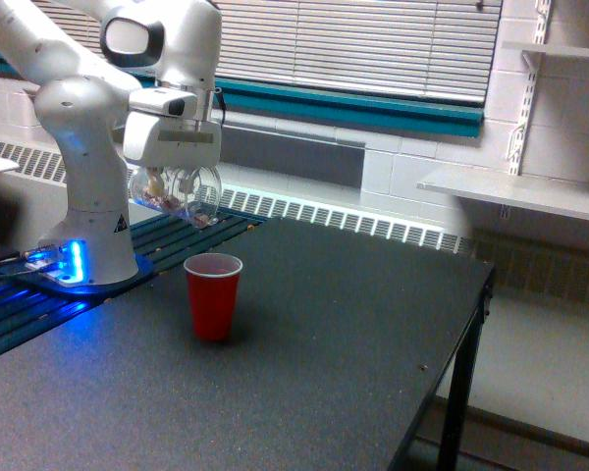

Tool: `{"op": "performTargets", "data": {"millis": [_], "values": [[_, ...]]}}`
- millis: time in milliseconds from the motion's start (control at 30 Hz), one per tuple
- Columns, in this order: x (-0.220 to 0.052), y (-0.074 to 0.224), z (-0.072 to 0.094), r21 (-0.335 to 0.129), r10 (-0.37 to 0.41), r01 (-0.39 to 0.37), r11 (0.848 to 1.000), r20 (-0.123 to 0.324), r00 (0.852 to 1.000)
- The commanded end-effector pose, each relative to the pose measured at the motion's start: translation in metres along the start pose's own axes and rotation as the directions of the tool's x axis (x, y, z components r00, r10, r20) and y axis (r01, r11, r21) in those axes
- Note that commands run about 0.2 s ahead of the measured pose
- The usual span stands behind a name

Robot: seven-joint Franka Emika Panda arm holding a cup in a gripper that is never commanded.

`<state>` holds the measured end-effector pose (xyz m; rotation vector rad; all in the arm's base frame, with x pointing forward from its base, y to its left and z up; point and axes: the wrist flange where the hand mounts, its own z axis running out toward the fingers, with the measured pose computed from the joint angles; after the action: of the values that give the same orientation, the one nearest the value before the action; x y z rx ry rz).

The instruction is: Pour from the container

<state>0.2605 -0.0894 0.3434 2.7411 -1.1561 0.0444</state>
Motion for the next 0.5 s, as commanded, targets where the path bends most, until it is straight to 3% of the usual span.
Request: {"op": "performTargets", "data": {"millis": [33,500], "values": [[-0.018,-0.009,0.014,-0.035,0.033,-0.032,0.999,0.030,0.999],[-0.035,-0.020,0.022,-0.089,-0.008,0.013,0.996,0.058,0.998]]}}
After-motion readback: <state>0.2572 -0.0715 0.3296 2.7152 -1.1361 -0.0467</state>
